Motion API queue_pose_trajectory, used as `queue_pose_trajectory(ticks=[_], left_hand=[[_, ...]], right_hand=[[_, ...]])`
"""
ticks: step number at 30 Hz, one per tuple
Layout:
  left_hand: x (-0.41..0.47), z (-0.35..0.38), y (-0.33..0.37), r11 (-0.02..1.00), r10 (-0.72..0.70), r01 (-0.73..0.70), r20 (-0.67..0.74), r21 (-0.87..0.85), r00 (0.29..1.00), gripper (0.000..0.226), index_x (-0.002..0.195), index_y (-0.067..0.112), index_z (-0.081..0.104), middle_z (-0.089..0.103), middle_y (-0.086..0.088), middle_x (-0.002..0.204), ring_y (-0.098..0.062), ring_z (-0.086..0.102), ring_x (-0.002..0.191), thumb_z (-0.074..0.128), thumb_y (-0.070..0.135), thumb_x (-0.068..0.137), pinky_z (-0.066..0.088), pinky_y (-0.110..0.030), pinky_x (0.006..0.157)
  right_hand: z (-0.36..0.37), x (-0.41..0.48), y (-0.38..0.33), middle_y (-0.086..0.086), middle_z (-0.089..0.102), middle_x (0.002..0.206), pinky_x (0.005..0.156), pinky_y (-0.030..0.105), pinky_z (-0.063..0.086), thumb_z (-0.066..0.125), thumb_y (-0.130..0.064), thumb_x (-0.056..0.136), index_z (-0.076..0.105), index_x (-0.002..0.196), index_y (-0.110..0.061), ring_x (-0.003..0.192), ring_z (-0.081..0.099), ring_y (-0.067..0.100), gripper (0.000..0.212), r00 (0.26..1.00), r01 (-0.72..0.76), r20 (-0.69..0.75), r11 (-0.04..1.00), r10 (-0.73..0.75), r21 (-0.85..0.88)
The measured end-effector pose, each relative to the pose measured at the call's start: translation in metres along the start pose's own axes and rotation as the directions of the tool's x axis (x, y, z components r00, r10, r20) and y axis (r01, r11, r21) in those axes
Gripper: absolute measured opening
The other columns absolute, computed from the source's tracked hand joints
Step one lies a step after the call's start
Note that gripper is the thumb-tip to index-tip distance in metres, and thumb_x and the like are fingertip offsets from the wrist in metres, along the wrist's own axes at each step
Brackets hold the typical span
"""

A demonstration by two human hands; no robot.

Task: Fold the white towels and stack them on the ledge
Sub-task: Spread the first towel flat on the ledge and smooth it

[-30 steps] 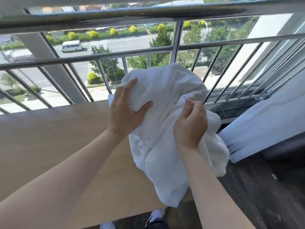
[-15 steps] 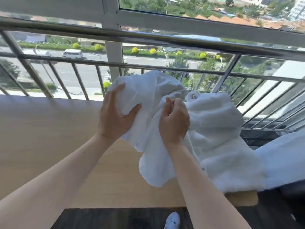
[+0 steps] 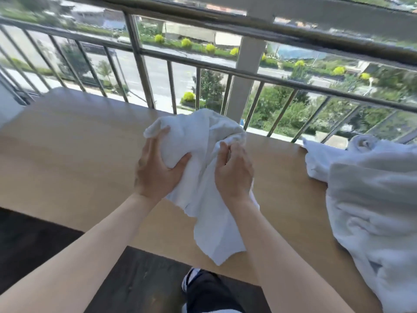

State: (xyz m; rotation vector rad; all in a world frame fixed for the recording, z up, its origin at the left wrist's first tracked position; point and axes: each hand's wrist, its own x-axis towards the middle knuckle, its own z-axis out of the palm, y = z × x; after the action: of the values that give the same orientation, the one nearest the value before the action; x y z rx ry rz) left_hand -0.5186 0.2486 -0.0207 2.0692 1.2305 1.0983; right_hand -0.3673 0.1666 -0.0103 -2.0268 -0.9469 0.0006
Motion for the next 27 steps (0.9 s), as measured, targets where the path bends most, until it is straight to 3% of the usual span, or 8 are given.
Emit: queue_pose_trajectory(ticks=[9,14,18,20,22,24,26,27], left_hand=[[0.048,-0.023,-0.136,0.957,-0.182,0.161,0.066,0.241,0.981,0.077,0.14,0.049,0.031,0.048,0.006,0.142,-0.03,0.056,0.118,0.073,0.06,0.077,0.042,-0.039,0.081],[0.054,-0.025,-0.21,0.905,-0.361,0.294,0.189,0.309,0.913,0.079,0.138,0.053,0.03,0.046,0.012,0.143,-0.02,0.053,0.123,0.076,0.06,0.074,0.04,-0.035,0.087],[0.057,-0.027,-0.229,0.881,-0.469,0.429,0.235,0.201,0.852,0.076,0.132,0.058,0.031,0.04,0.043,0.126,-0.002,0.045,0.115,0.074,0.068,0.071,0.037,-0.027,0.088],[0.063,-0.032,-0.232,0.882,-0.471,0.433,0.297,0.188,0.831,0.071,0.129,0.062,0.031,0.037,0.052,0.117,-0.003,0.044,0.112,0.073,0.068,0.071,0.036,-0.026,0.084],[0.074,-0.037,-0.238,0.874,-0.485,0.456,0.367,0.17,0.793,0.066,0.123,0.065,0.031,0.039,0.047,0.117,-0.004,0.044,0.114,0.072,0.067,0.072,0.037,-0.029,0.085],[0.085,-0.041,-0.245,0.858,-0.493,0.506,0.425,0.09,0.76,0.06,0.121,0.058,0.034,0.042,0.038,0.124,0.005,0.047,0.114,0.071,0.065,0.074,0.04,-0.025,0.087],[0.098,-0.042,-0.252,0.8,-0.548,0.6,0.418,0.01,0.725,0.058,0.121,0.049,0.034,0.046,0.03,0.13,0.011,0.051,0.113,0.07,0.065,0.079,0.044,-0.019,0.084],[0.104,-0.041,-0.255,0.741,-0.61,0.67,0.385,-0.032,0.693,0.061,0.123,0.045,0.032,0.051,0.021,0.131,0.005,0.055,0.113,0.07,0.064,0.08,0.046,-0.02,0.082]], right_hand=[[0.159,0.003,-0.015,0.003,0.053,0.074,0.059,0.036,0.036,0.047,-0.028,0.104,0.041,0.077,-0.015,0.067,0.051,0.027,0.031,0.974,0.025,0.226,1.0,-0.029,0.019],[0.226,-0.008,-0.011,0.005,0.06,0.084,0.063,0.04,0.04,0.041,-0.035,0.106,0.05,0.084,-0.01,0.075,0.054,0.025,0.035,0.917,0.033,0.399,0.997,-0.002,-0.07],[0.246,-0.002,-0.004,0.005,0.062,0.085,0.061,0.033,0.031,0.047,-0.031,0.103,0.058,0.09,-0.009,0.074,0.057,0.027,0.028,0.909,0.04,0.416,0.987,0.029,-0.156],[0.249,0.003,-0.003,0.004,0.062,0.082,0.06,0.032,0.032,0.046,-0.03,0.102,0.058,0.09,-0.01,0.071,0.058,0.027,0.026,0.904,0.045,0.425,0.982,0.038,-0.182],[0.25,0.005,-0.004,0.002,0.061,0.081,0.06,0.032,0.033,0.045,-0.03,0.1,0.057,0.09,-0.012,0.07,0.057,0.025,0.024,0.902,0.032,0.426,0.975,0.067,-0.22],[0.252,0.005,-0.008,0.003,0.061,0.082,0.062,0.034,0.034,0.048,-0.029,0.097,0.058,0.091,-0.012,0.073,0.057,0.026,0.021,0.906,0.007,0.411,0.964,0.106,-0.264],[0.255,0.005,-0.017,0.005,0.06,0.089,0.071,0.038,0.039,0.051,-0.03,0.092,0.061,0.097,-0.01,0.082,0.056,0.028,0.022,0.905,-0.027,0.392,0.942,0.165,-0.333],[0.257,0.006,-0.021,0.007,0.059,0.094,0.076,0.039,0.04,0.053,-0.03,0.09,0.062,0.101,-0.009,0.087,0.054,0.029,0.026,0.909,-0.035,0.371,0.923,0.188,-0.382]])
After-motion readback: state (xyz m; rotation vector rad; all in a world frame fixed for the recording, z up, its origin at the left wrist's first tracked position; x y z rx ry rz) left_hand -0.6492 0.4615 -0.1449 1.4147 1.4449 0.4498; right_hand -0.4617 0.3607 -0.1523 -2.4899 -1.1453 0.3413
